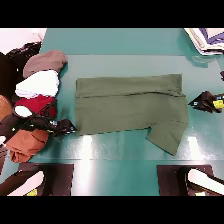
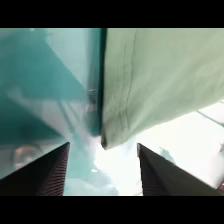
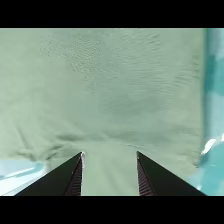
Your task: Fold the shirts.
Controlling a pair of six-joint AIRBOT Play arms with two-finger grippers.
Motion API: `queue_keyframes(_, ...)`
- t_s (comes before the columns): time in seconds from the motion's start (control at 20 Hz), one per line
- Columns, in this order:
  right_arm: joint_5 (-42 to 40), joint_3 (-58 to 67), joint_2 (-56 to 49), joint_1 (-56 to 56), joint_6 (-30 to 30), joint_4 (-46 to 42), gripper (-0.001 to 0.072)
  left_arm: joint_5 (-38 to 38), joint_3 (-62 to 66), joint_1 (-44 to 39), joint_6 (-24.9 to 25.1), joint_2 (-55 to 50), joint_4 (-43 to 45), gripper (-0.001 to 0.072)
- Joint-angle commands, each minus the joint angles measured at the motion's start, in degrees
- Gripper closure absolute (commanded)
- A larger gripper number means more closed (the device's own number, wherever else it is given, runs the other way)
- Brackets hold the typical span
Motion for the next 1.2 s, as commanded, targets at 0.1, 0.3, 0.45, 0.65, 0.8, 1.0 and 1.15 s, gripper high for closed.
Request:
queue_keyframes(0.1, 1.36, -0.52, 0.37, 0.20, -0.35, 1.73, 0.0327, 6.64, -3.39, -4.11, 1.09, 0.46, -4.15, 0.0218)
queue_keyframes(0.3, 3.45, -0.57, 0.37, -0.44, -0.35, 0.68, 0.0327, 14.58, -3.15, -11.43, -3.39, 0.46, -5.57, 0.0550)
queue_keyframes(0.45, 8.20, -0.68, 0.37, -3.32, -0.09, -5.33, 0.0327, 12.28, 0.22, -11.43, -3.41, 0.46, -3.63, 0.0684)
queue_keyframes(0.65, 8.74, -7.41, 2.32, -7.61, 1.66, -13.84, 0.0327, 7.98, 7.76, -11.43, -3.39, 0.46, 1.11, 0.0684)
queue_keyframes(0.8, 5.01, -18.21, 3.85, -9.27, 1.62, -13.38, 0.0327, 8.22, 10.14, -11.43, -3.39, 0.46, 1.22, 0.0684)
queue_keyframes(1.0, -1.97, -27.91, 4.13, -9.11, -0.44, -6.71, 0.0327, 8.74, 10.08, -11.43, -3.39, 0.46, 1.27, 0.0684)
queue_keyframes(1.15, -6.21, -30.51, 4.13, -9.09, -0.46, -3.72, 0.0337, 8.70, 10.08, -11.43, -3.41, 0.46, 1.27, 0.0684)
